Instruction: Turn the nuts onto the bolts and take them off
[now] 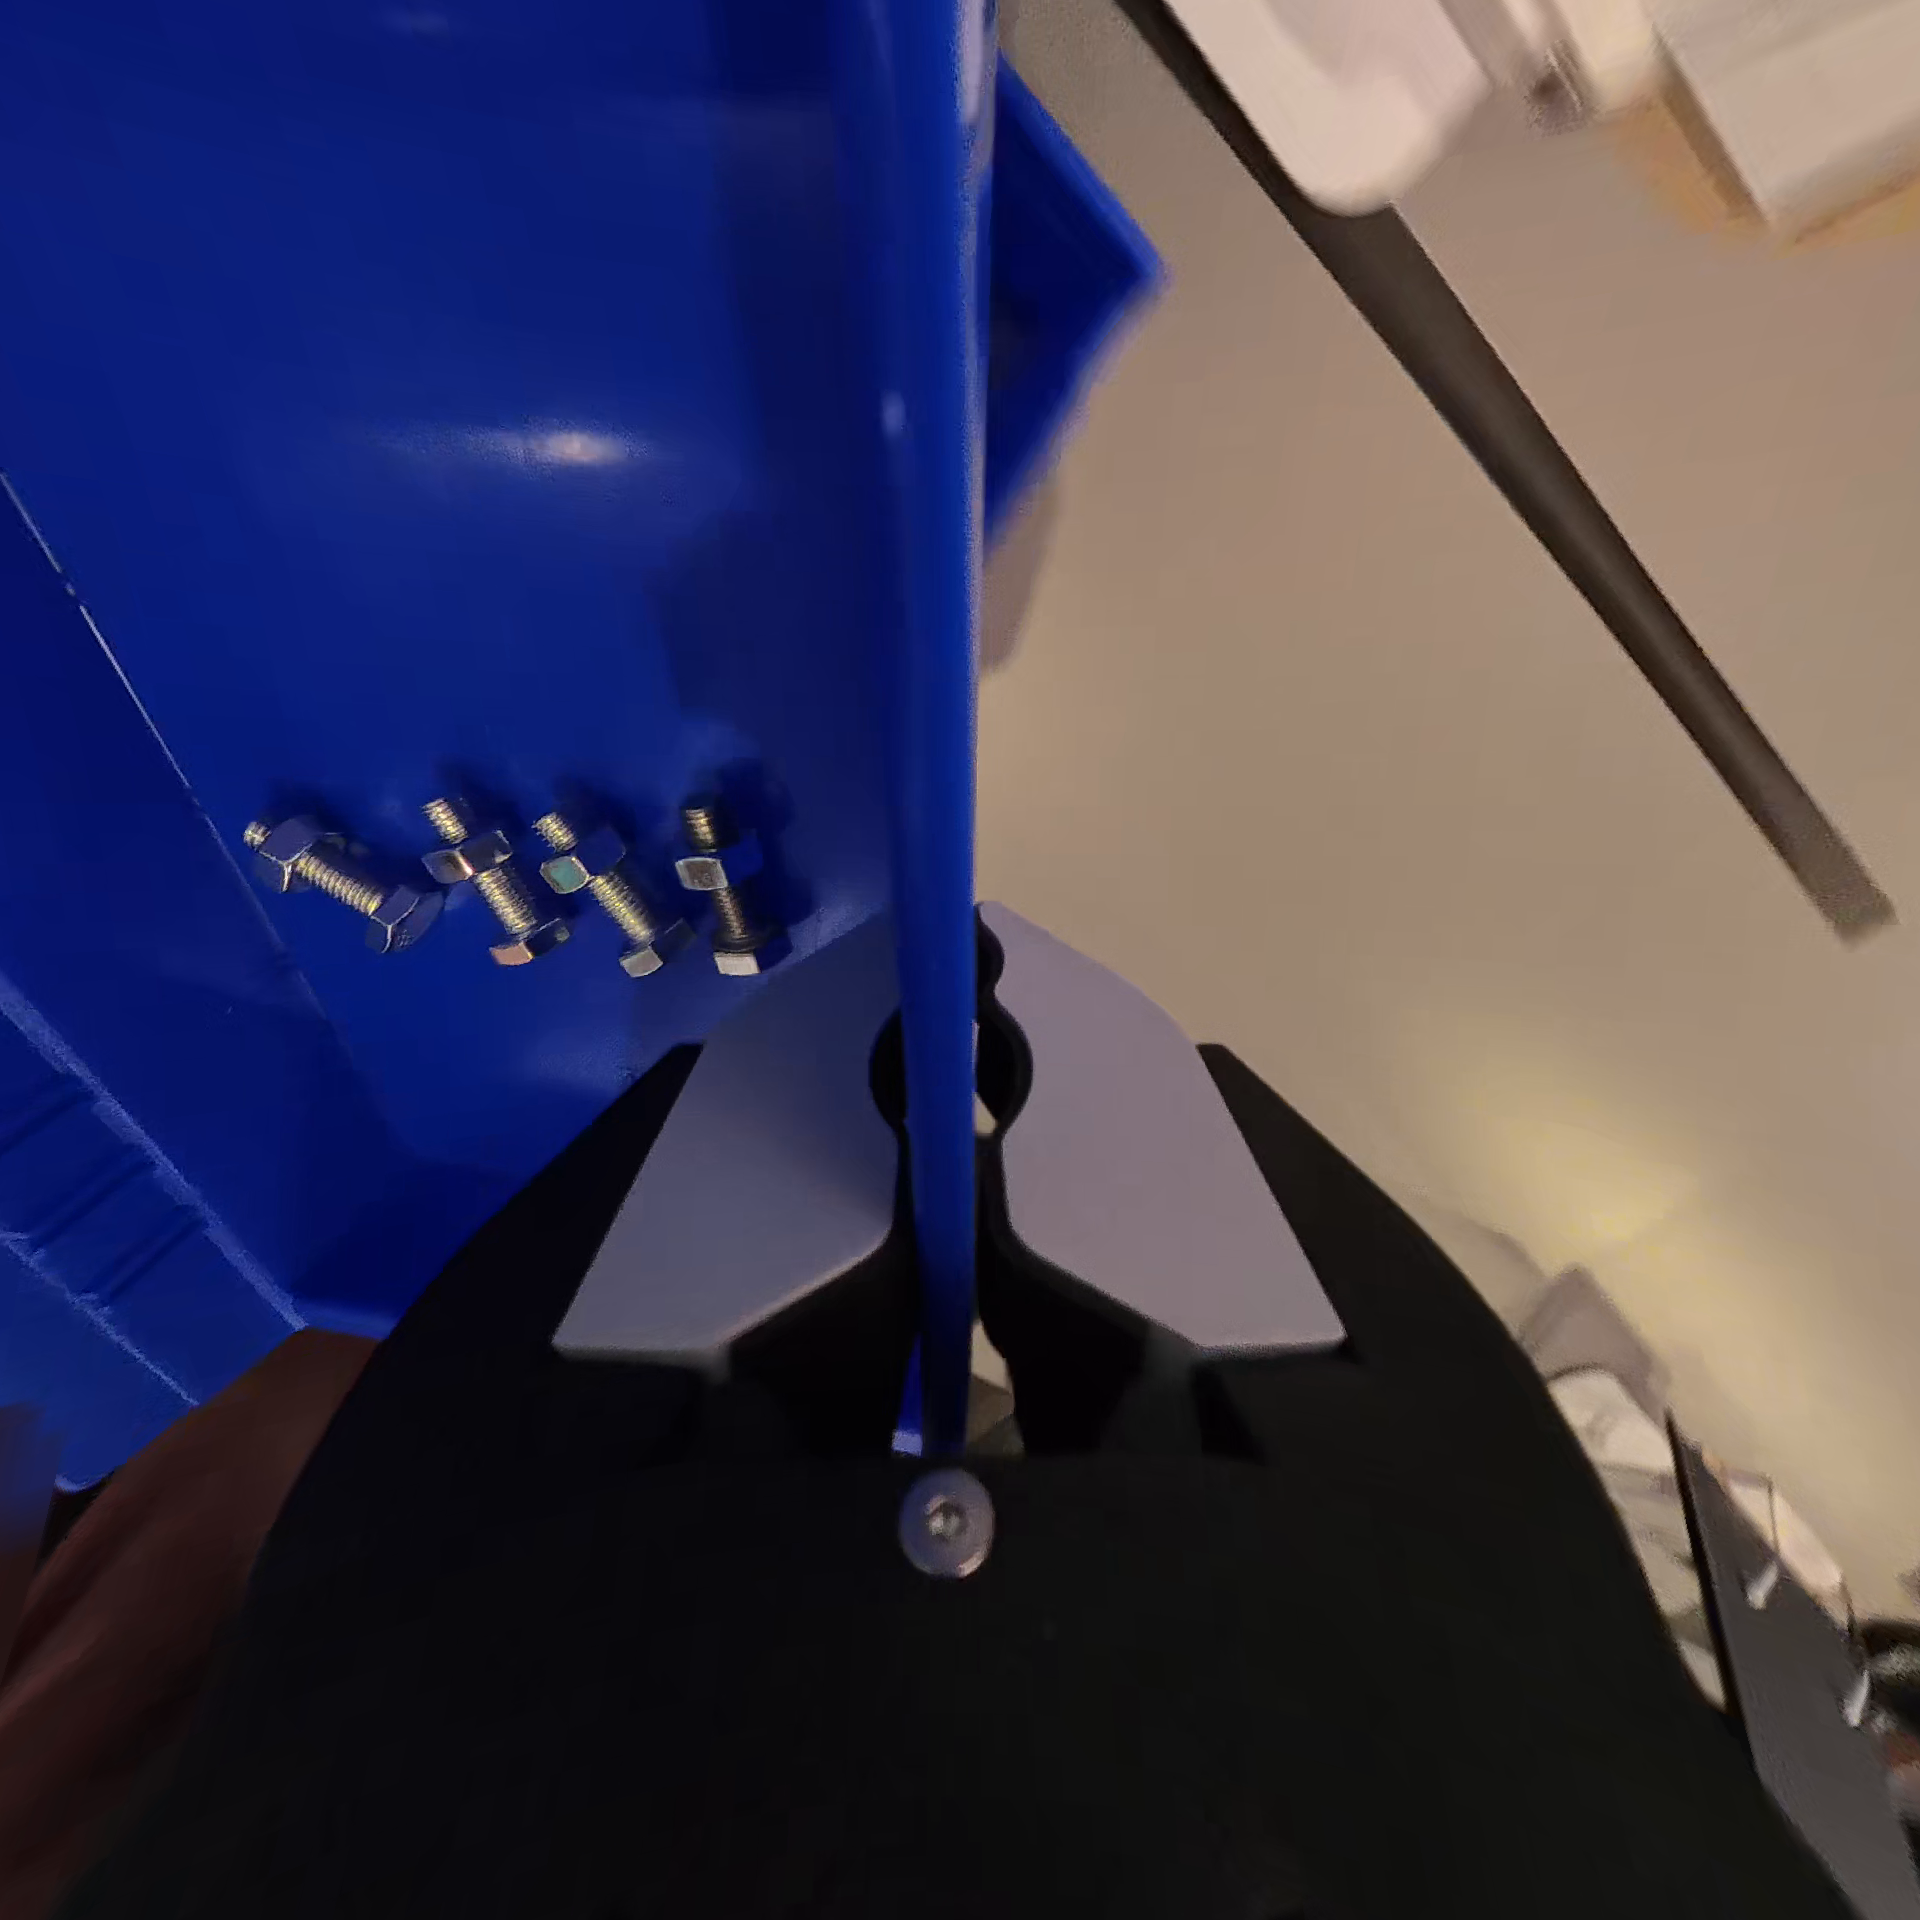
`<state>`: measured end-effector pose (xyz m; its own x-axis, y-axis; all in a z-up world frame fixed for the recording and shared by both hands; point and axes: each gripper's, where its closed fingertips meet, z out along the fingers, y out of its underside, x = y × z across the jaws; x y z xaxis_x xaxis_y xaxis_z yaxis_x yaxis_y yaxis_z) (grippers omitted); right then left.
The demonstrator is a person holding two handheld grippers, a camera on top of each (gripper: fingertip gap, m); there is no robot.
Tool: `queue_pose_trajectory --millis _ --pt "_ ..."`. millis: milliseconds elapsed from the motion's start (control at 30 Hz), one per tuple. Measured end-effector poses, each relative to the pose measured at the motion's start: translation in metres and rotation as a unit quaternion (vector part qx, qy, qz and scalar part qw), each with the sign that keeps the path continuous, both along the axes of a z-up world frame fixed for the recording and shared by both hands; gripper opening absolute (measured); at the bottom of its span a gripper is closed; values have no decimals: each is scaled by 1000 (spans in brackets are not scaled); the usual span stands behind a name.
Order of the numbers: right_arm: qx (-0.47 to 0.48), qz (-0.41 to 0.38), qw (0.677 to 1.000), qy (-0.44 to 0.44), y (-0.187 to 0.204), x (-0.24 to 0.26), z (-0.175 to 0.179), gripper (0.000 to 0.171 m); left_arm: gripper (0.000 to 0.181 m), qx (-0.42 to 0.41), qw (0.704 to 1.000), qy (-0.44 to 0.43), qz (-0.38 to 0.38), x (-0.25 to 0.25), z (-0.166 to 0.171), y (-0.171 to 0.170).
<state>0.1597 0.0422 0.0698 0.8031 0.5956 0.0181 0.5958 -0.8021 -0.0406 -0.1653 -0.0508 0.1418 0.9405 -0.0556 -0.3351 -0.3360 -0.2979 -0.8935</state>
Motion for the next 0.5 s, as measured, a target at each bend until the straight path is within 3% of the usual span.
queue_pose_trajectory --millis 233,367,500 --pt "-19 111 993 39 13 -189 -42 7 49 18 998 -14 56 -45 15 -37" --pt "-33 148 988 38 12 -266 -53 7 46 62 997 -30 45 -54 30 -52" --pt "-43 171 983 47 8 -331 -79 7 46 55 998 -30 18 -47 27 -48"
